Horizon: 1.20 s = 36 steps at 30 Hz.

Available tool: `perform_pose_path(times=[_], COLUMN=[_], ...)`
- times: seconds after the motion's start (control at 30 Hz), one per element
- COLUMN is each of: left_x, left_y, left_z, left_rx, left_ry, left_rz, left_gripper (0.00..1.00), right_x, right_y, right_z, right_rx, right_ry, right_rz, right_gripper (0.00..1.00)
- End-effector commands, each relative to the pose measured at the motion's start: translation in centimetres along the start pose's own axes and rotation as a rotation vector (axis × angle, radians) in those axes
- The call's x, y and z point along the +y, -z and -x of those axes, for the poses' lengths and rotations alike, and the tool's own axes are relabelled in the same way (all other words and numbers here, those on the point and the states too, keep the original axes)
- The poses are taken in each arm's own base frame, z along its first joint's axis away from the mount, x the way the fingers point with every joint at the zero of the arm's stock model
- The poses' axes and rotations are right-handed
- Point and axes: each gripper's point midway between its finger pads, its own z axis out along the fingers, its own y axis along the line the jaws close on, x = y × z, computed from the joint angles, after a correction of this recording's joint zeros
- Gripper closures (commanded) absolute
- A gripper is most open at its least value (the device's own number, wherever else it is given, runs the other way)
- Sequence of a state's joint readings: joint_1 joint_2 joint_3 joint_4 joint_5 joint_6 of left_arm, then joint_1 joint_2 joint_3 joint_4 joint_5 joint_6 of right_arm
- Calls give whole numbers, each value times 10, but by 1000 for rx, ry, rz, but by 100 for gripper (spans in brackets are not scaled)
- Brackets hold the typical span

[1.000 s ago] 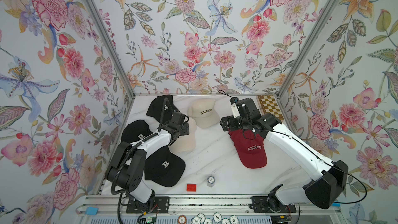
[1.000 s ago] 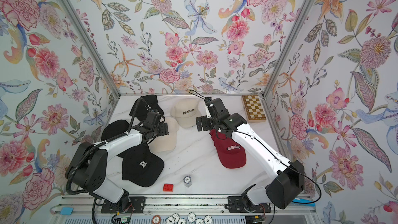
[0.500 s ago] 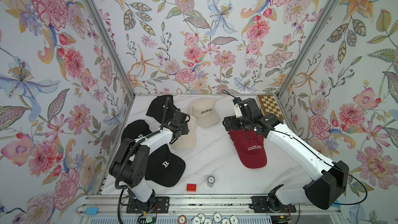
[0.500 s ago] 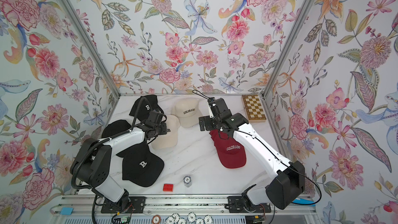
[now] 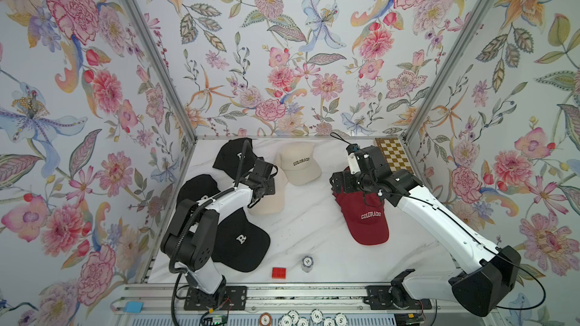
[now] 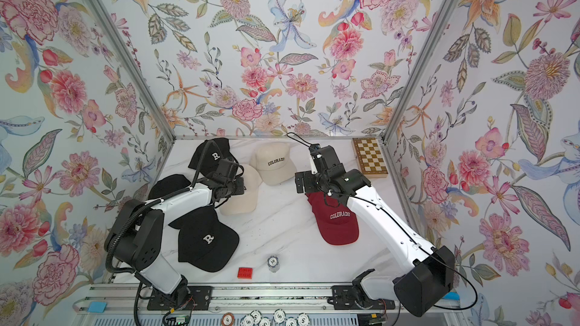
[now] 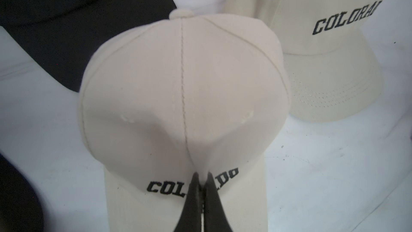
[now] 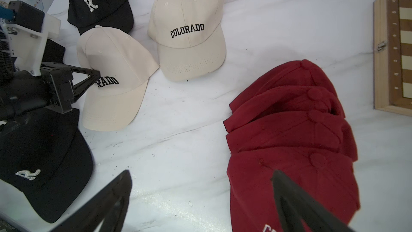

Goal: Stack the baseball caps by color
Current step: Pick up the baseball cap from the center of the board.

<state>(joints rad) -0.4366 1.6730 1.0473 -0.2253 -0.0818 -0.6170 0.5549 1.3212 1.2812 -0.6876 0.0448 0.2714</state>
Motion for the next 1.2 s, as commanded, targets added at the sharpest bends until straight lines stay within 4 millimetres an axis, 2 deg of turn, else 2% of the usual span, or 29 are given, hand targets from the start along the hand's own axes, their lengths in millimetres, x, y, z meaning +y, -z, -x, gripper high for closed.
perform_pose_path(times=[0.0, 0.27, 0.53, 0.73, 0.9, 1.07, 1.17], left_x=[2, -1, -17, -42, -77, -107, -114], left_y=[15, 41, 57, 64, 64, 54, 45], left_z=[12, 38, 71, 104, 131, 143, 146], left_rx=[-10, -68, -118, -163, -194, -211, -223], left_ry=[19, 47, 109, 156, 181, 232, 296], left_rz=[2, -6, -41, -53, -57, -33, -14], left_gripper=[100, 100, 100, 100, 100, 100, 100], right_x=[-5, -8, -12, -21, -35, -45, -48], right_y=[3, 3, 10, 21, 33, 43, 49], right_z=[-3, -1, 4, 7, 10, 9, 7], right_rx=[0, -3, -27, -58, -86, -98, -104], right_ry=[-21, -21, -24, -38, -64, -87, -92], right_rz=[-14, -18, -23, -34, -52, -60, -59], right_gripper=[1, 1, 1, 1, 1, 1, 1])
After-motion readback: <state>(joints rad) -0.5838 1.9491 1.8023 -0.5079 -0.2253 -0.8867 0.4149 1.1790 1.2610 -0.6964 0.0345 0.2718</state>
